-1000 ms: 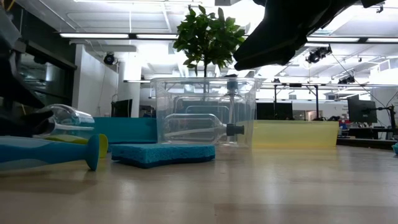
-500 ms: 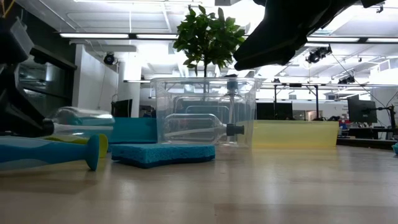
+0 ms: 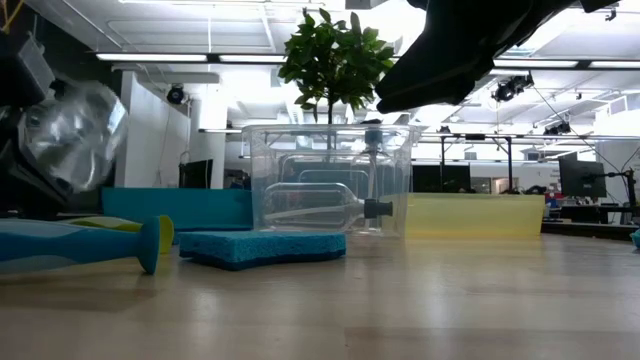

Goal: Pick & Place Kitchen Sink Supplies
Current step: Put the transparent soap dispenser into the transparent bin

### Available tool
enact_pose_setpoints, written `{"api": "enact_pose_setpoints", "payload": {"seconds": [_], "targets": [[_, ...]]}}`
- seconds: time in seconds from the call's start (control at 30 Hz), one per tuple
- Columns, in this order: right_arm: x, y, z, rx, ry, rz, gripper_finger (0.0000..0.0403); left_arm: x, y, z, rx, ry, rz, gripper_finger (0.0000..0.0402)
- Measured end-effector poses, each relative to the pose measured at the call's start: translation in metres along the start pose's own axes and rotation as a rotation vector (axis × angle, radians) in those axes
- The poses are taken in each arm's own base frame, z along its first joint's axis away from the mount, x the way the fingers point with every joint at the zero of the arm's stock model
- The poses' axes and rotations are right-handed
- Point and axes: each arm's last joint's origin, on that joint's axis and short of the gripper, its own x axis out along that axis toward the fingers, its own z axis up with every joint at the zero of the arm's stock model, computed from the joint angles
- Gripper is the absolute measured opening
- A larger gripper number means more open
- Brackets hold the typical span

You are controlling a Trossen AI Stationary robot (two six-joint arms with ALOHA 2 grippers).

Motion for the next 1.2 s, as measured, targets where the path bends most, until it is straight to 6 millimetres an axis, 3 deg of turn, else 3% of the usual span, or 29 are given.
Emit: {"api": "enact_pose_setpoints", "payload": {"seconds": [0.33, 0.73, 0.97, 1.2], "targets": [[0.000, 0.000, 0.000, 0.000, 0.000, -0.001, 0.0224, -0.002, 0.002, 0.002, 0.015, -0.004, 0.014, 0.0001], [0.000, 0.000, 0.000, 0.003, -0.005, -0.013, 0.0224, -0.046, 0.016, 0.055, -0.013, -0.249, 0.012, 0.0000], [0.000, 0.000, 0.000, 0.002, -0.008, -0.012, 0.0224, -0.069, 0.062, 0.079, -0.178, -0.427, -0.067, 0.0002], [0.000, 0.000, 0.001, -0.012, -0.008, -0.012, 0.0224, -0.087, 0.132, 0.095, -0.336, -0.539, -0.144, 0.0002]]}}
